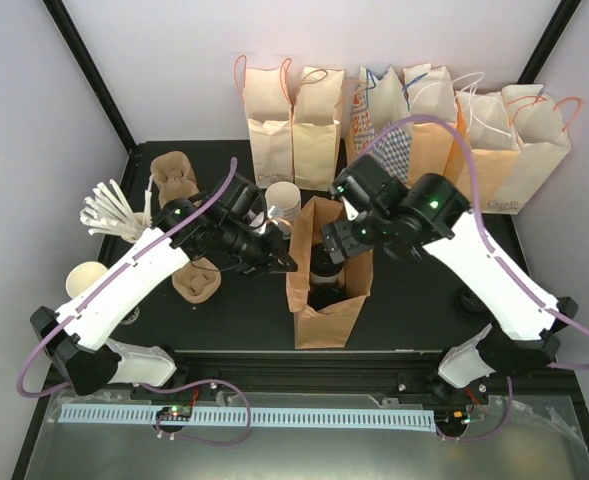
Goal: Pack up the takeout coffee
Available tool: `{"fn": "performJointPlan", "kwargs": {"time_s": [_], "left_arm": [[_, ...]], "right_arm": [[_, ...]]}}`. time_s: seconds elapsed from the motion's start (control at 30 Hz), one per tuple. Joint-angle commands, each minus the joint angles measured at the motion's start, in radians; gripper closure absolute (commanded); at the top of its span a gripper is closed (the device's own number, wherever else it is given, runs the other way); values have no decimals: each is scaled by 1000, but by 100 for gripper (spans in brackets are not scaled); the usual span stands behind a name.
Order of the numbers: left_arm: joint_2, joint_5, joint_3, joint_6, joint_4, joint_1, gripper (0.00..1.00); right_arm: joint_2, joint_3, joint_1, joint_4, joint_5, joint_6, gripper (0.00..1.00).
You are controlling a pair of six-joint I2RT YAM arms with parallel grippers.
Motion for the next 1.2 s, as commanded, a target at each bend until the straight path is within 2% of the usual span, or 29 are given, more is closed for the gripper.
{"fn": "performJointPlan", "kwargs": {"time_s": [0.0,0.13,0.37,0.53,0.77,0.87,0.97,1.03,1.17], "left_arm": [[-17,19,27,65,-94,19,99],[-10,20,60,90,-129,32,99],[-6,27,84,96,-125,42,99],[-3,33,91,115,-134,52,98],[9,35,110,147,-155,68,98],[15,37,119,167,-162,73,98],[35,37,144,210,-178,76,98],[63,37,181,246,-192,79,99],[137,2,321,327,-241,84,98]], "right_arm": [[-9,173,-11,12,-61,-12,9],[15,262,-66,12,-25,11,19],[97,266,-237,13,17,26,25],[181,259,-333,11,-108,-51,33],[235,245,-344,12,-174,-76,41],[255,225,-344,11,-191,-74,53],[246,211,-342,11,-214,-62,76],[212,207,-341,12,-206,-47,96],[90,140,-331,40,-188,-17,99]]}}
